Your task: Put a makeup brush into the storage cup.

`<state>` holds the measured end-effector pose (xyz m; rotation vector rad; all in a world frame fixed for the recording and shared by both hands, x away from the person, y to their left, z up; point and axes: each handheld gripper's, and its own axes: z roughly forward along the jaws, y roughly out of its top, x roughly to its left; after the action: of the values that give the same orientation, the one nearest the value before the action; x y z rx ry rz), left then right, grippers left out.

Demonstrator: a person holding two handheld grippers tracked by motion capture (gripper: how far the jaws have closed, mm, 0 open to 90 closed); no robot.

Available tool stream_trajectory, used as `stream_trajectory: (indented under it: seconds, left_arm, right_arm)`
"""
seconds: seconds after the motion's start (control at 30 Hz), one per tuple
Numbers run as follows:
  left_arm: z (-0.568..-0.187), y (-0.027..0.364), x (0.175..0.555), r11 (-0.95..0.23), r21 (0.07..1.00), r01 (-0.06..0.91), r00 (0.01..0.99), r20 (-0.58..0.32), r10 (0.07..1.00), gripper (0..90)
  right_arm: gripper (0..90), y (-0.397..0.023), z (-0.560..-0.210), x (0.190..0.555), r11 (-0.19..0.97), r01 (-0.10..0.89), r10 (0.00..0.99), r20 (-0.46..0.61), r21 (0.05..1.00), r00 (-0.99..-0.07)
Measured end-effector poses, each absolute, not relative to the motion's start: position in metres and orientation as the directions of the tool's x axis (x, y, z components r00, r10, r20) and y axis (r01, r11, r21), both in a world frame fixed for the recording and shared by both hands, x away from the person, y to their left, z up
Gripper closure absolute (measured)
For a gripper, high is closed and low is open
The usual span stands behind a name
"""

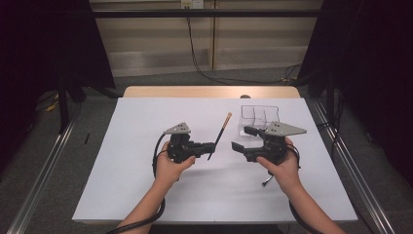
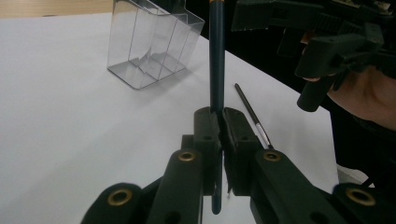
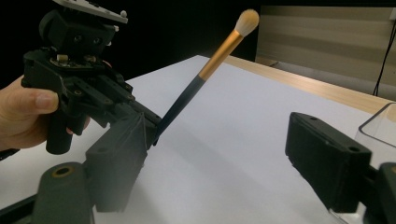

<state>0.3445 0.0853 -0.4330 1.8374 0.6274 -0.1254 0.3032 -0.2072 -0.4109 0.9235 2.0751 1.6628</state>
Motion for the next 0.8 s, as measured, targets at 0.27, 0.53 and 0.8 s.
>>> stream_trajectory:
  seconds: [0.27, 0.53, 0.8]
  left_arm:
    - [-0.434, 0.084, 0.343, -0.229, 0.852, 0.472, 0.856, -0.380, 0.351, 84.9]
    - [-0.434, 0.082, 0.342, -0.233, 0.853, 0.468, 0.860, -0.379, 0.341, 84.9]
    - [-0.433, 0.081, 0.341, -0.229, 0.854, 0.467, 0.860, -0.379, 0.341, 84.9]
  right_arm:
    - [34.2, -0.205, -0.410, 0.310, 0.084, 0.297, 0.650, 0.174, 0.951, -0.740]
    - [43.9, -0.200, -0.409, 0.315, 0.071, 0.336, 0.631, 0.219, 0.939, -0.744]
    - [55.4, -0.191, -0.407, 0.321, 0.080, 0.346, 0.606, 0.230, 0.935, -0.761]
